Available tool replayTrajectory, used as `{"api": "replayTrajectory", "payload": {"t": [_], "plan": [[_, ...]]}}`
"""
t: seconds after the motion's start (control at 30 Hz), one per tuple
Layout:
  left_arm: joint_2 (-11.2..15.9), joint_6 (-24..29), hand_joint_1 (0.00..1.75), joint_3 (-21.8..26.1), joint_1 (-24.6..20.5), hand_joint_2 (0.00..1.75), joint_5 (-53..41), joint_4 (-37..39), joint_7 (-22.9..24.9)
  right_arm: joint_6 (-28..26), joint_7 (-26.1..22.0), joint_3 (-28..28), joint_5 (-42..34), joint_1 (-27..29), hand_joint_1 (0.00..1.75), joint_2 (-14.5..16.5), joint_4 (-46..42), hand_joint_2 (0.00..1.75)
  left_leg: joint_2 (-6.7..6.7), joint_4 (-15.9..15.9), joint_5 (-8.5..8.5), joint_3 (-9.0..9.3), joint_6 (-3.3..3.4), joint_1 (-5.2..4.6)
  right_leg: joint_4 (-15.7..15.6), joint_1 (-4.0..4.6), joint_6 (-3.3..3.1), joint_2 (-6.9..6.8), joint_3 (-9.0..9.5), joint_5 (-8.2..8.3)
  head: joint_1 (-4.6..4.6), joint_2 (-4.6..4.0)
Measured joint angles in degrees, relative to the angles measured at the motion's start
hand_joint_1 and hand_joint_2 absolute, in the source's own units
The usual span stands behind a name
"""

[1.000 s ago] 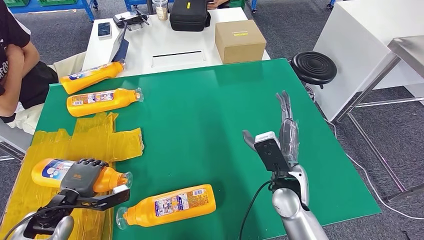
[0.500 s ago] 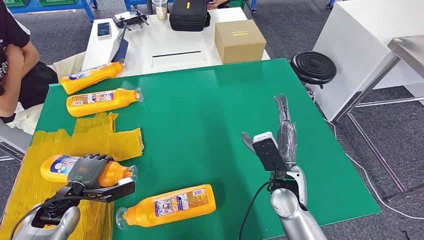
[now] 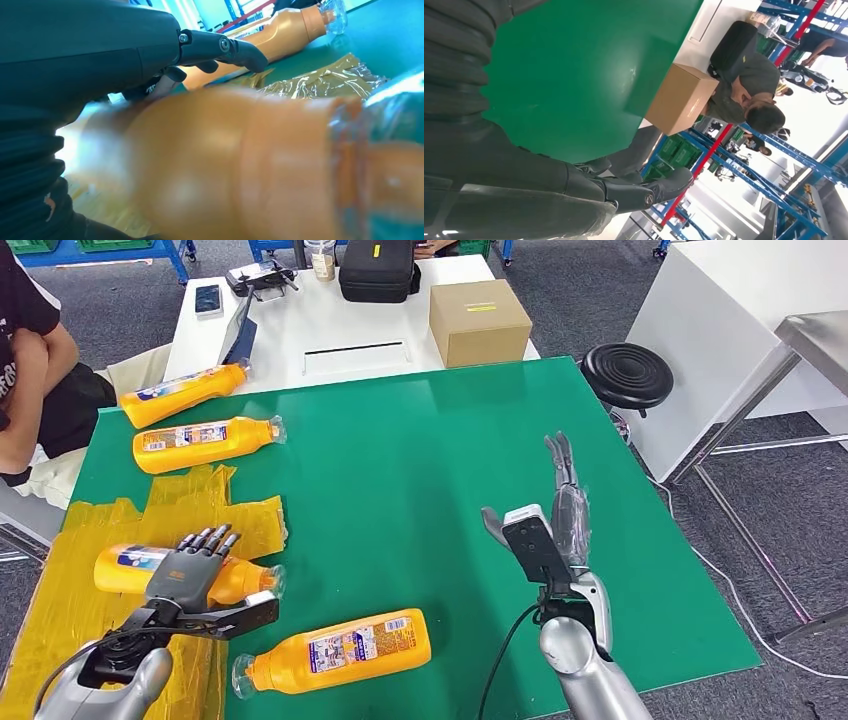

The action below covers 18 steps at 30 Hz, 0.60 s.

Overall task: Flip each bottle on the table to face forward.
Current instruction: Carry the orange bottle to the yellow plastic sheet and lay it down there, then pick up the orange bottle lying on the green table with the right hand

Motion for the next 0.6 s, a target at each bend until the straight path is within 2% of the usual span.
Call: {"api": "replayTrajectory", "payload": {"t": [0.2,0.6], "plan": [[-0.23,-0.71,0.00,-0.26,-0.67,1.75,-0.58,0.58,1.09,0.13,0.26,0.11,-0.39,-0.14,0.00,0.01,0.46,1.75,0.00,0.00,0.00,0.00,0.00,0.00,0.00,0.00,0.00,0.00,0.00,0.00,0.00,0.00],[-0.43,2.48,0.00,-0.01,-0.72,1.75,1.78,-3.00,0.20,0.34,0.58,0.14,-0.49,-0.16,0.00,0.02,0.80,1.75,-0.01,0.00,0.00,0.00,0.00,0.00,0.00,0.00,0.00,0.00,0.00,0.00,-0.01,0.00]]}}
